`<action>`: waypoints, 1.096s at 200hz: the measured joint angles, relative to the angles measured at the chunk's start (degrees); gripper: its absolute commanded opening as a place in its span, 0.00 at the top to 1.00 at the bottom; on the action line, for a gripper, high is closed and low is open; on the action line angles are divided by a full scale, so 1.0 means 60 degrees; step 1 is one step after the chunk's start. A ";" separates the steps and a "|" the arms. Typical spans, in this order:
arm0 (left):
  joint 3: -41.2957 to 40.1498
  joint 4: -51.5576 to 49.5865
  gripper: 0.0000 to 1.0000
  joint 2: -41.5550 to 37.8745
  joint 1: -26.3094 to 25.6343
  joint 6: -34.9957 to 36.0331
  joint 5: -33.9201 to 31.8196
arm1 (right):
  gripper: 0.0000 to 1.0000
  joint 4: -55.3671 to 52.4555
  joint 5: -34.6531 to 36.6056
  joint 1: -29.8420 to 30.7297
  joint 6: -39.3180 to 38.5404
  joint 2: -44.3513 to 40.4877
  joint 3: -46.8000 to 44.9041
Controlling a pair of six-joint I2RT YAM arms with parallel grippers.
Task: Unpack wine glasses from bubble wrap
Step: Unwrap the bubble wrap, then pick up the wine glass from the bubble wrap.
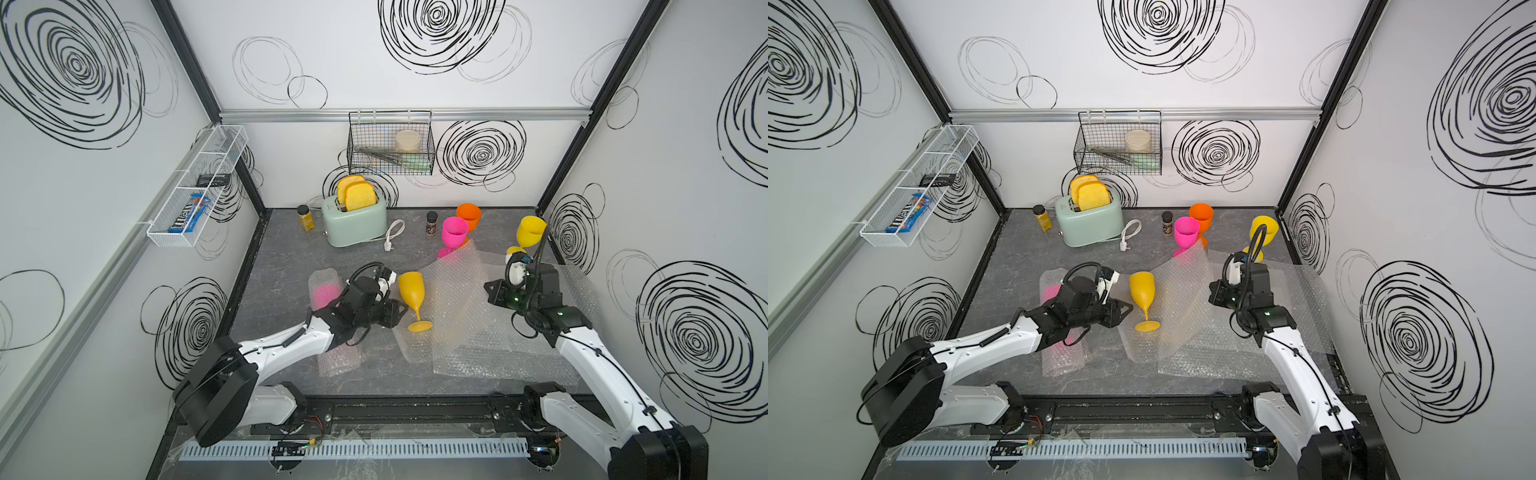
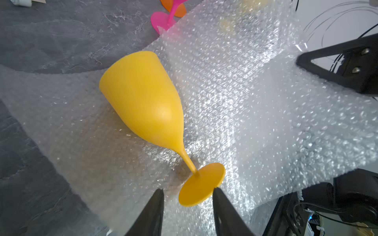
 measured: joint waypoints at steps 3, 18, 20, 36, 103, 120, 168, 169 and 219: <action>0.0000 -0.0007 0.56 0.0015 0.0011 -0.0004 0.0000 | 1.00 -0.0044 -0.0007 -0.0153 0.0000 -0.0011 -0.0004; 0.0000 -0.0073 0.56 0.0062 0.0087 -0.0033 0.0000 | 0.99 -0.0222 -0.0015 -0.0878 0.0000 -0.0189 -0.0040; 0.0000 -0.0080 0.56 0.0062 0.0106 -0.0036 0.0000 | 0.99 -0.0244 -0.0011 -0.0940 0.0000 -0.0222 -0.0044; 0.0000 -0.0091 0.55 0.0062 0.0237 -0.0073 0.0000 | 0.97 -0.0240 -0.0022 -0.1515 0.0011 -0.0605 -0.0168; -0.0004 -0.0135 0.40 0.0084 0.0703 -0.0313 0.0124 | 0.46 -0.0244 -0.0441 -0.2280 0.0233 -0.0608 -0.0874; 0.0000 -0.0135 0.37 0.0211 0.0732 -0.0342 0.0186 | 0.46 -0.0240 -0.0525 -0.2288 0.0288 -0.0667 -0.0871; 0.0441 -0.0219 0.33 0.1566 0.0721 -0.0346 0.0364 | 0.45 -0.0408 -0.0572 -0.2291 0.0299 -0.1315 -0.0539; 0.0466 -0.0219 0.33 0.1610 0.0714 -0.0350 0.0368 | 0.45 -0.0415 -0.0576 -0.2291 0.0302 -0.1322 -0.0510; 0.1351 -0.0324 0.33 0.2860 0.0364 -0.0331 0.0372 | 0.46 -0.0484 -0.0630 -0.1963 0.0288 -0.1803 -0.0026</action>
